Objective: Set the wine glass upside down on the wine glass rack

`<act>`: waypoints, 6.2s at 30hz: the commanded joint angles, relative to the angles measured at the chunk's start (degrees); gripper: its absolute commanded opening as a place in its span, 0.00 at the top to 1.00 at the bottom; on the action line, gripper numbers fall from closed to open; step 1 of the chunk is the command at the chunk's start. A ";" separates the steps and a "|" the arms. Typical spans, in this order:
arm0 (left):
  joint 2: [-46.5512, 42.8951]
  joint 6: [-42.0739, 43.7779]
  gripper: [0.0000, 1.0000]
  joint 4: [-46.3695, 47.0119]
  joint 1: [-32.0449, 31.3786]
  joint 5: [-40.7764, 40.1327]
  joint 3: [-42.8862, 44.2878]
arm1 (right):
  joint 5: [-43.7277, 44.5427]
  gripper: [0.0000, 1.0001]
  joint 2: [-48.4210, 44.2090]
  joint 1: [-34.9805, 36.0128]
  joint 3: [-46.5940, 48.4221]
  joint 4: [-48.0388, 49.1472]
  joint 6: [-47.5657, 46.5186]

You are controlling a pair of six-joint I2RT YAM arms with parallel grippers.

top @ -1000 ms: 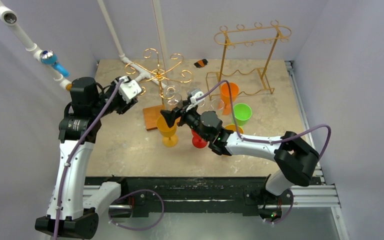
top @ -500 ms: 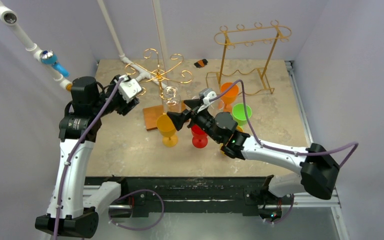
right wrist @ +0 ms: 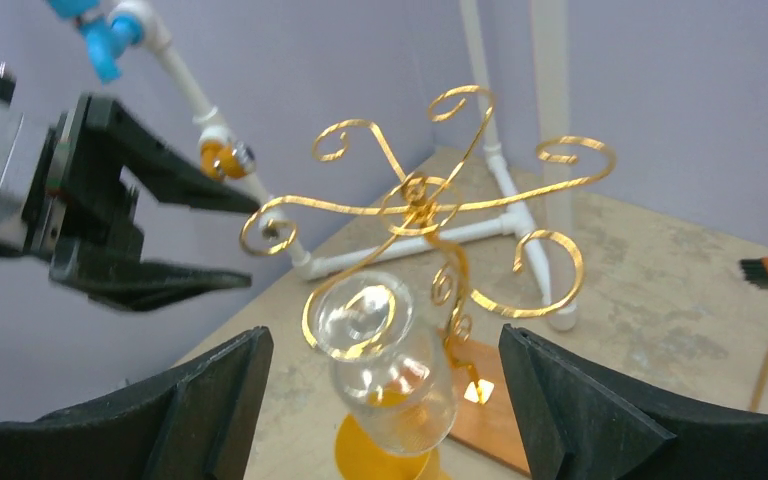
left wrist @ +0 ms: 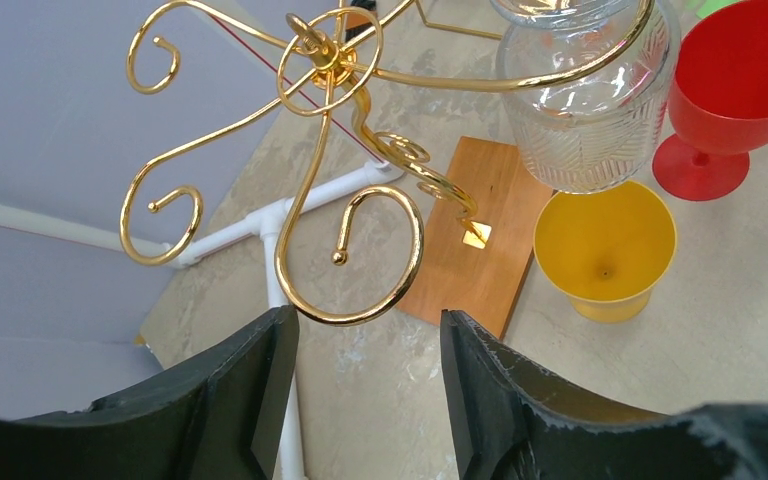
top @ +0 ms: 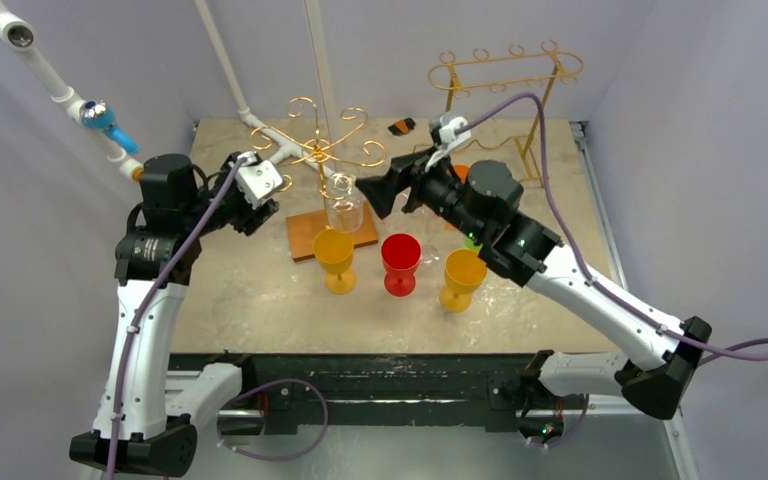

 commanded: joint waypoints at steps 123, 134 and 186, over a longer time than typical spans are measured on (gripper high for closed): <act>13.71 -13.10 0.46 19.48 -5.45 -1.81 -1.62 | -3.88 0.93 30.43 -15.38 34.10 -33.24 21.45; 14.43 -13.34 0.55 19.54 -5.46 -1.85 -1.49 | -5.64 0.43 32.94 -15.46 35.18 -33.27 21.14; 13.17 -13.71 0.52 17.62 -5.97 -1.50 3.12 | -22.58 1.00 10.00 -19.85 15.63 -19.11 35.24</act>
